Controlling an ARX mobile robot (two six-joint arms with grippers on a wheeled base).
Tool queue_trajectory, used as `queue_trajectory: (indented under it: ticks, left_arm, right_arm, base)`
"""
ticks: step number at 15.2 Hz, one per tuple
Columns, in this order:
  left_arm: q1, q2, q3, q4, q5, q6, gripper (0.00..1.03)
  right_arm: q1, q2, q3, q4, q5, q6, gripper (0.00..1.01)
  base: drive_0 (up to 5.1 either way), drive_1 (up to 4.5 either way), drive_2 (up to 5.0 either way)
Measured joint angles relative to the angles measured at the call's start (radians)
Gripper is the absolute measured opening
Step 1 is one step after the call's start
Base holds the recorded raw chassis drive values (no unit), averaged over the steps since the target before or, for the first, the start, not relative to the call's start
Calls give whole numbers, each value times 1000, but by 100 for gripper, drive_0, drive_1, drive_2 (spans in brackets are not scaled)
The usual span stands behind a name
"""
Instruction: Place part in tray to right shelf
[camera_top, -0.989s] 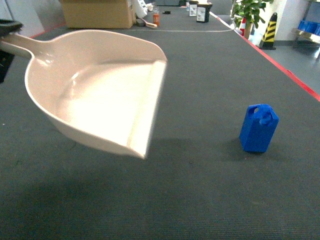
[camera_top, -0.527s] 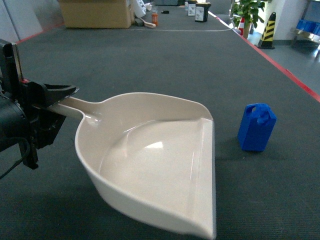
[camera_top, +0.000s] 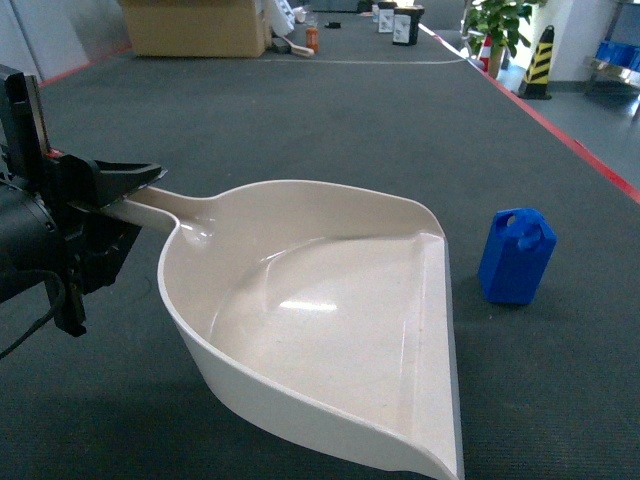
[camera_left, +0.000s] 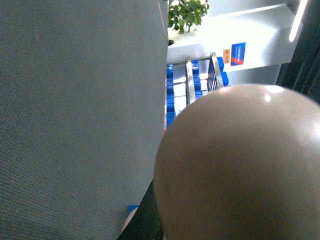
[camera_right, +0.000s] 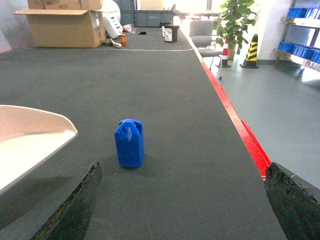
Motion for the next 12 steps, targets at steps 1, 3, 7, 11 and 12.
queue_trajectory:
  ticks: [1, 3, 7, 11, 12]
  left_arm:
    - [0, 0, 0, -1, 0, 0, 15]
    - [2, 0, 0, -1, -1, 0, 15]
    - [2, 0, 0, -1, -1, 0, 15]
    - [2, 0, 0, -1, -1, 0, 15]
    - [2, 0, 0, -2, -1, 0, 15]
  right_arm:
    - [0, 0, 0, 0, 0, 0, 98]
    - [0, 0, 0, 0, 0, 0, 98]
    - [86, 265, 88, -92, 208, -11, 98]
    - [60, 843, 283, 245, 70, 46, 98]
    - [84, 1029, 372, 304, 55, 62, 98]
  base:
    - [0, 0, 0]
    - [0, 0, 0]
    - [0, 0, 0]
    - [0, 0, 0]
    - [0, 0, 0]
